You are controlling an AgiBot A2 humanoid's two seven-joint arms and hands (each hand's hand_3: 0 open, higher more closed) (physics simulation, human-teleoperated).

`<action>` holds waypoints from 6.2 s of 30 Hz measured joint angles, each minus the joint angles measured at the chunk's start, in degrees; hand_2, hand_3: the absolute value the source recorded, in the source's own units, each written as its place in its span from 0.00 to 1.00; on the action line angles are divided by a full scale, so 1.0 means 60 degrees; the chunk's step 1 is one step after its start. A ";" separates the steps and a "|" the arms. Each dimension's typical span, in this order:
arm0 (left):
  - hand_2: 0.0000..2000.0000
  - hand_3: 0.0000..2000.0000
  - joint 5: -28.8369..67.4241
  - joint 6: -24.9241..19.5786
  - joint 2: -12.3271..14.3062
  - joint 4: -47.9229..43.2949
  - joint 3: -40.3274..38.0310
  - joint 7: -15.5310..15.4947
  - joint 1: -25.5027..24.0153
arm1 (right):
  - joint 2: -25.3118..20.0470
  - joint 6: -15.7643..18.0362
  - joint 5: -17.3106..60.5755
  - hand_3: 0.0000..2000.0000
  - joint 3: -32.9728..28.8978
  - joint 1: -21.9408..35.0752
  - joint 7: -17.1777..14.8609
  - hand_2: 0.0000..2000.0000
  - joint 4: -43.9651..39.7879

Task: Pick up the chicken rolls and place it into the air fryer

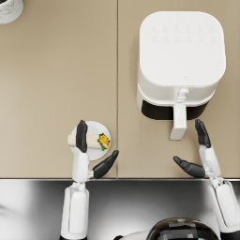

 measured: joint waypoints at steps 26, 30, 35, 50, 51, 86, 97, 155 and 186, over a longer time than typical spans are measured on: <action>0.00 0.00 1.1263 -0.4956 0.0071 0.1920 -0.0435 -0.0706 0.1400 | -0.0480 -0.0001 0.0072 0.00 -0.0163 -0.0263 0.0000 0.00 -0.1102; 0.00 0.00 1.2397 -0.4989 0.0109 0.2439 -0.0106 -0.0714 0.1534 | -0.0581 -0.0001 0.0071 0.00 -0.0174 -0.0232 0.0000 0.00 -0.1152; 0.00 0.00 1.2725 -0.4999 0.0166 0.2913 0.0362 -0.0722 0.1521 | -0.0707 -0.0001 0.0071 0.00 -0.0285 -0.0179 0.0000 0.00 -0.1277; 0.68 0.16 1.2811 -0.4266 0.0361 0.4761 0.1269 -0.0709 0.2162 | -0.1031 -0.0001 0.0069 0.00 -0.0445 -0.0079 0.0000 0.00 -0.1830; 1.00 0.33 1.2809 -0.4378 0.0371 0.4892 0.1287 -0.0773 0.2179 | -0.1056 -0.0001 0.0069 0.00 -0.0448 -0.0059 0.0000 0.00 -0.1895; 1.00 1.00 1.2787 -0.0376 0.0776 0.1687 0.0239 -0.0007 0.2997 | -0.1473 -0.1099 0.0191 1.00 0.1257 0.1724 -0.0019 1.00 -0.5304; 1.00 1.00 1.2784 -0.0370 0.0887 0.1212 0.0834 -0.0011 0.3205 | 0.2179 -0.1306 0.0134 1.00 0.4006 0.1081 -0.0087 1.00 -0.2465; 0.00 0.00 1.2791 -0.0010 0.1683 0.1635 0.2816 0.0000 0.4174 | 0.1248 0.2247 0.0138 1.00 0.1745 -0.1184 -0.0196 1.00 -0.1412; 0.00 0.00 1.2789 -0.0005 0.1406 0.1660 -0.0102 0.0000 0.3066 | 0.2036 0.3152 0.0140 1.00 0.5021 0.3958 -0.0022 1.00 -0.5316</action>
